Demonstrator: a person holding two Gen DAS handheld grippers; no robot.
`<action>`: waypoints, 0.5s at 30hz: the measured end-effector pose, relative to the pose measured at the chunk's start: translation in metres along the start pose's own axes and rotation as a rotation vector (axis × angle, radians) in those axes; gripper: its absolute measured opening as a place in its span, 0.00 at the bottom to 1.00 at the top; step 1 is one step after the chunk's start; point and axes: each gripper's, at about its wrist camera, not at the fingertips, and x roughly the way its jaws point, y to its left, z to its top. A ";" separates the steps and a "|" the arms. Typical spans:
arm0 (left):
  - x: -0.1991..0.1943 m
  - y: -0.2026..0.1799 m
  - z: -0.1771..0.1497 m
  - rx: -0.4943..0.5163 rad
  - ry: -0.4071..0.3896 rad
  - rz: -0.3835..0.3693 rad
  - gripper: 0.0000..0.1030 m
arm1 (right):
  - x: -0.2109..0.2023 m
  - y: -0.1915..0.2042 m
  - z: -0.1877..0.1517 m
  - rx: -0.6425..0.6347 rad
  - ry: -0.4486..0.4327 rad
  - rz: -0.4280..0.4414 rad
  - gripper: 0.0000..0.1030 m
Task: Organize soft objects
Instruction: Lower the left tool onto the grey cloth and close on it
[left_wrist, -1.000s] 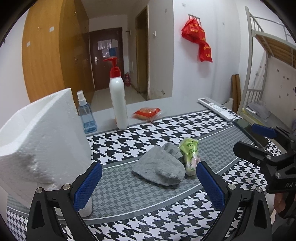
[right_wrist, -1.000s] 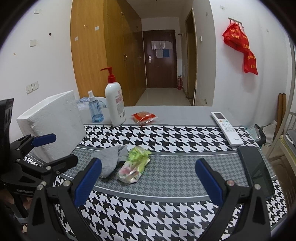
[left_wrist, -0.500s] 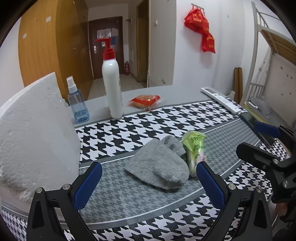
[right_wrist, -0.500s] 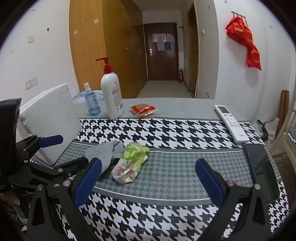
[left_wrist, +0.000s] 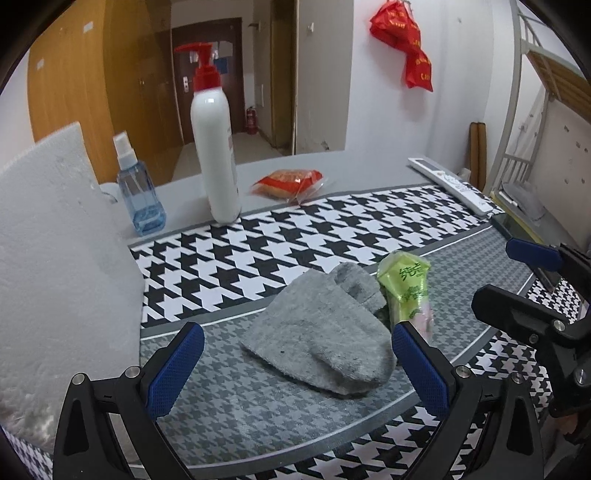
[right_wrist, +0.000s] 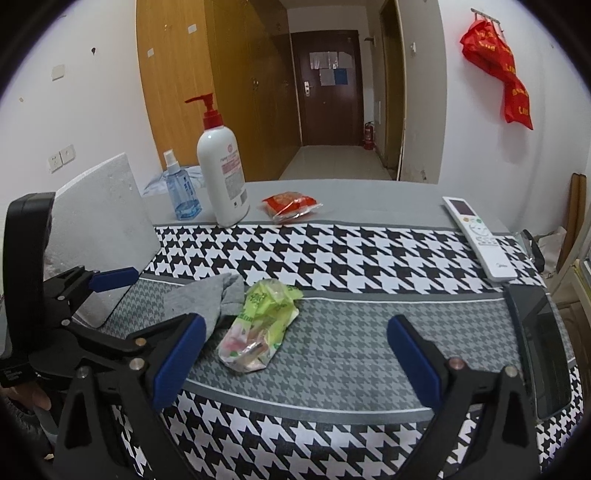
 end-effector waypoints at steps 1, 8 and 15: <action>0.002 0.001 0.000 -0.002 0.005 0.001 0.99 | 0.002 0.000 0.000 -0.002 0.005 0.002 0.97; 0.007 -0.004 -0.001 0.029 0.010 -0.001 0.99 | 0.011 -0.002 -0.001 0.009 0.023 0.033 0.97; 0.017 -0.003 0.000 0.023 0.039 -0.010 0.90 | 0.013 -0.007 -0.002 0.030 0.032 0.055 0.97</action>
